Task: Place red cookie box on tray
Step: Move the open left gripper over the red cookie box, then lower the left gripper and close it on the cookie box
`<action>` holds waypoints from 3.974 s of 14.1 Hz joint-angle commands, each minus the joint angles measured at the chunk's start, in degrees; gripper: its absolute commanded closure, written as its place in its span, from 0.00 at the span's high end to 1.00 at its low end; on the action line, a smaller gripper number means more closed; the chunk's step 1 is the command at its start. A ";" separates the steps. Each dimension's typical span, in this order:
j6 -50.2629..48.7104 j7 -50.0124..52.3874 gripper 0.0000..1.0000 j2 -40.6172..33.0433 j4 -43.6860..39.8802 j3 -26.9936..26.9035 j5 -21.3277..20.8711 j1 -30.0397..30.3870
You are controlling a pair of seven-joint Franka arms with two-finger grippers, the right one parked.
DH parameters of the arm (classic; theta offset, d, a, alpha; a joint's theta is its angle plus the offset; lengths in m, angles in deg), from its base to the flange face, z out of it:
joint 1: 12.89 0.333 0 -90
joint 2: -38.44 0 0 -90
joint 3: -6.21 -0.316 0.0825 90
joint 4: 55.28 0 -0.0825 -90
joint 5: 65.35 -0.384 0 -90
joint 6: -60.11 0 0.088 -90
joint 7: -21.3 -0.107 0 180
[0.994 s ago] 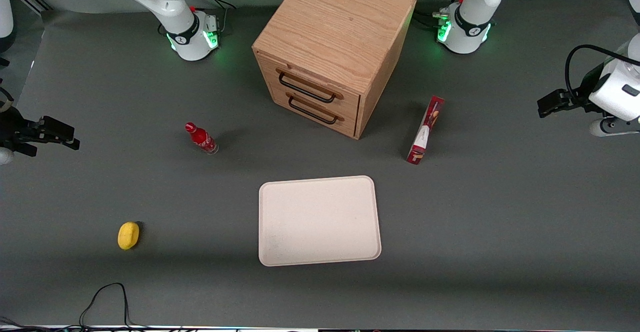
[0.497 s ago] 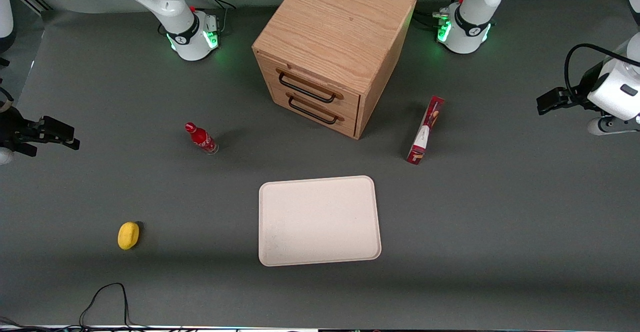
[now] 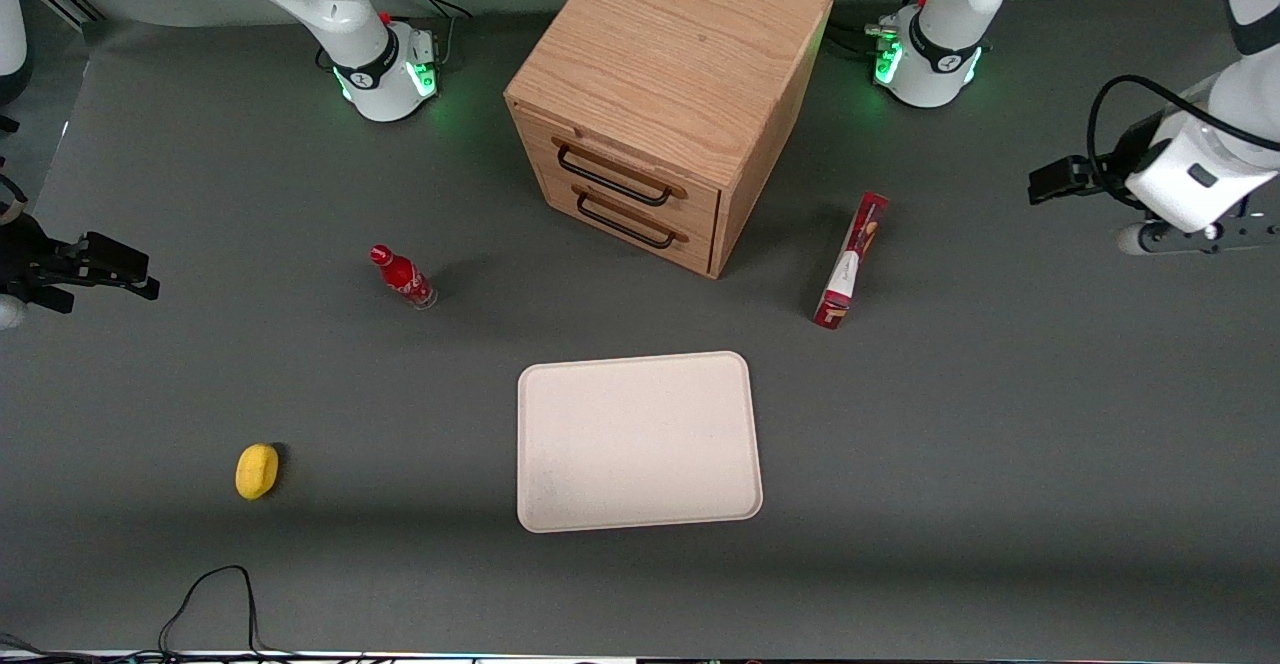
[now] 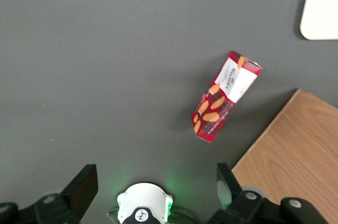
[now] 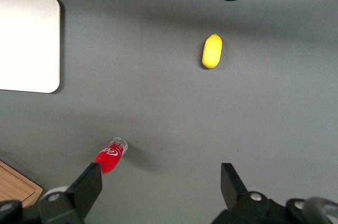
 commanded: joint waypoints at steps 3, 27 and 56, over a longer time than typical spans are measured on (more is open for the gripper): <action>8.30 1.17 1.00 -13.25 17.78 3.73 2.24 -7.38; 71.06 -10.60 1.00 5.44 48.22 7.35 1.98 -16.63; 22.72 -12.46 0.00 -0.53 15.59 5.86 -0.54 0.75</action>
